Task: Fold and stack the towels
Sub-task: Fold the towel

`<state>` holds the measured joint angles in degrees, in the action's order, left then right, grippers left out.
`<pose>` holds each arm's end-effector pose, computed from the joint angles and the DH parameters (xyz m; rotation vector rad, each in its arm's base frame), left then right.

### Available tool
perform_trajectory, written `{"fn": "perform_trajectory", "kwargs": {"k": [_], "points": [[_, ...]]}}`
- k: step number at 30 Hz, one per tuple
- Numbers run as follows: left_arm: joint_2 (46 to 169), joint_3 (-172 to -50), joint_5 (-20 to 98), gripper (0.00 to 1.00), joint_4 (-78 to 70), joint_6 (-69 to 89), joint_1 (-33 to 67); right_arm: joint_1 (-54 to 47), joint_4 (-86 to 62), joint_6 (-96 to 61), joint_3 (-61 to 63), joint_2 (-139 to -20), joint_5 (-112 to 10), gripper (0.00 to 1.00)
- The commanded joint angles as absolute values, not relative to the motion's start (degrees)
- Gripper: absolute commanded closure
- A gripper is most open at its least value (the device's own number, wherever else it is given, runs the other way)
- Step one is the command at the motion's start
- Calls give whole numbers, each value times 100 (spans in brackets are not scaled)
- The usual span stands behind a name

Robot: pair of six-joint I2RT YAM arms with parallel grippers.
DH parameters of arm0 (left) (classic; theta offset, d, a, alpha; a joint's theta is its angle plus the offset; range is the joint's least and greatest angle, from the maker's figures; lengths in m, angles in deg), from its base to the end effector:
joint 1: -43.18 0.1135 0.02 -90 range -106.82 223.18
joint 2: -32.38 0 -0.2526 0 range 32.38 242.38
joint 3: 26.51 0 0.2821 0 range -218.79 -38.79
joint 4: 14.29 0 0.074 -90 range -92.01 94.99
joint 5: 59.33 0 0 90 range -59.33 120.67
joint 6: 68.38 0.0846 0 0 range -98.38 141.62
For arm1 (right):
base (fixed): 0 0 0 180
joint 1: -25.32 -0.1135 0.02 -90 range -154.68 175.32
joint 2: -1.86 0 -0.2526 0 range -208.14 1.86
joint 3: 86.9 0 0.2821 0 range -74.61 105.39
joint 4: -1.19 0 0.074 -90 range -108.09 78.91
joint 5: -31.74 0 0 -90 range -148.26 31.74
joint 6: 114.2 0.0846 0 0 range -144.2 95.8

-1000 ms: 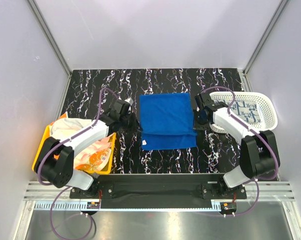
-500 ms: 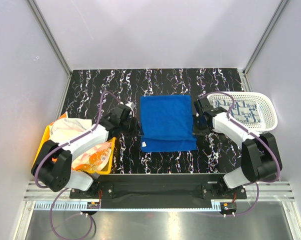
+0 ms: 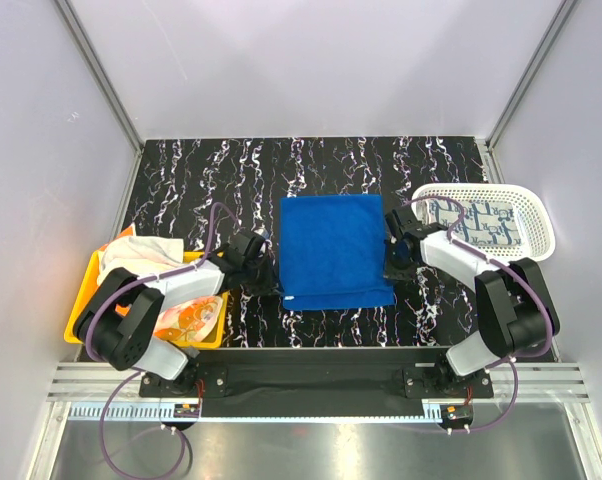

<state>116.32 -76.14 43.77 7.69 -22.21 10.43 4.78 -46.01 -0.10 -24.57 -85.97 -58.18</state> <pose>0.2530 -0.1855 0.0756 -0.1683 2.7152 -0.7554 0.2923 0.1097 0.0930 0.0885 2.8567 0.1670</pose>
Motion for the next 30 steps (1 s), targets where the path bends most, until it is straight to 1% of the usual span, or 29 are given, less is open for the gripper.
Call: {"fn": "perform_trajectory", "kwargs": {"k": [1,5,11,15,21,24,30], "points": [[11553,-7685,4263,100,599,-2180,1022,317,-4352,190,-2522,-8533,-5641,96],[11570,-7808,4078,100,897,-2083,1057,1,-4264,357,-2583,-8629,-5641,96],[11535,-7817,4060,100,1179,-1916,1399,-456,-4177,612,-2601,-8752,-5703,97],[11404,-7817,4043,100,1328,-1802,1654,-606,-4089,692,-2592,-8849,-5694,96],[11228,-7808,4069,100,1451,-1697,1602,-597,-4413,648,-2557,-8639,-6107,94],[11105,-7948,4060,100,1645,-1591,1602,-606,-4571,657,-2461,-8436,-6116,94],[11034,-8887,3972,100,2154,-1389,1602,-510,-5037,499,-1881,-8199,-6458,93]]}}
